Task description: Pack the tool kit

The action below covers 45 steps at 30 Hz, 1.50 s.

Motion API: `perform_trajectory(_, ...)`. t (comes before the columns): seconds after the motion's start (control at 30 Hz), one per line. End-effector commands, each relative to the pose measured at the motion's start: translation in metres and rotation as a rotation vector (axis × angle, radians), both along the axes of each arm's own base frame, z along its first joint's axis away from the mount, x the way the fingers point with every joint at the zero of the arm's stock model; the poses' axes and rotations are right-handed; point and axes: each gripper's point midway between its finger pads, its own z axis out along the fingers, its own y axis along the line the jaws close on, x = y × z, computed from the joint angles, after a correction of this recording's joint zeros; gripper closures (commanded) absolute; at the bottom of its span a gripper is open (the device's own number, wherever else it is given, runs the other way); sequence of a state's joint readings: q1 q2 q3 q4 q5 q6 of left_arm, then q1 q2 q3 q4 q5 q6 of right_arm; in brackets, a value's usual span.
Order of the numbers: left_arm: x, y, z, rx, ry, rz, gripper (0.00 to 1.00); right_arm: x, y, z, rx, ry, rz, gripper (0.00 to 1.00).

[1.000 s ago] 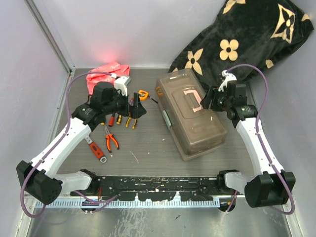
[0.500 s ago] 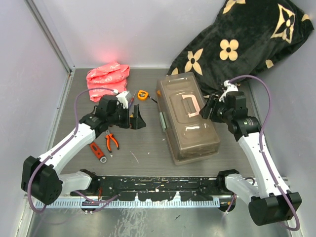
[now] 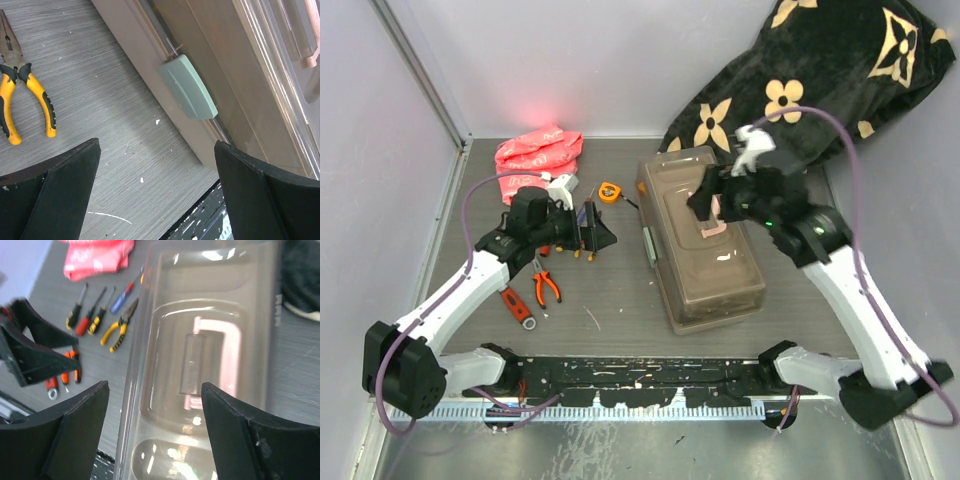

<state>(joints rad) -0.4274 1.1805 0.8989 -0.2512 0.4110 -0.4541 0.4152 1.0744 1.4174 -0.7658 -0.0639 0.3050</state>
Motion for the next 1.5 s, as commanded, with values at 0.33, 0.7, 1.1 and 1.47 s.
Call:
perform_trajectory(0.33, 0.008, 0.002, 0.017, -0.040, -0.067, 0.007, 0.02, 0.051, 0.033, -0.061, -0.374, 0.145, -0.099, 0.21)
perform_trajectory(0.7, 0.021, -0.015, 0.009, -0.129, -0.002, 0.009, 0.02, 0.044, 0.029, -0.069, -0.423, 0.190, -0.082, 0.22)
perform_trajectory(1.1, 0.043, -0.044, -0.002, -0.324, 0.129, 0.036, 0.02, 0.045, 0.013, -0.109, -0.547, 0.325, -0.091, 0.21)
perform_trajectory(1.47, 0.027, -0.090, -0.029, -0.518, 0.260, -0.066, 0.01, 0.037, -0.005, -0.118, -0.525, 0.366, -0.099, 0.26)
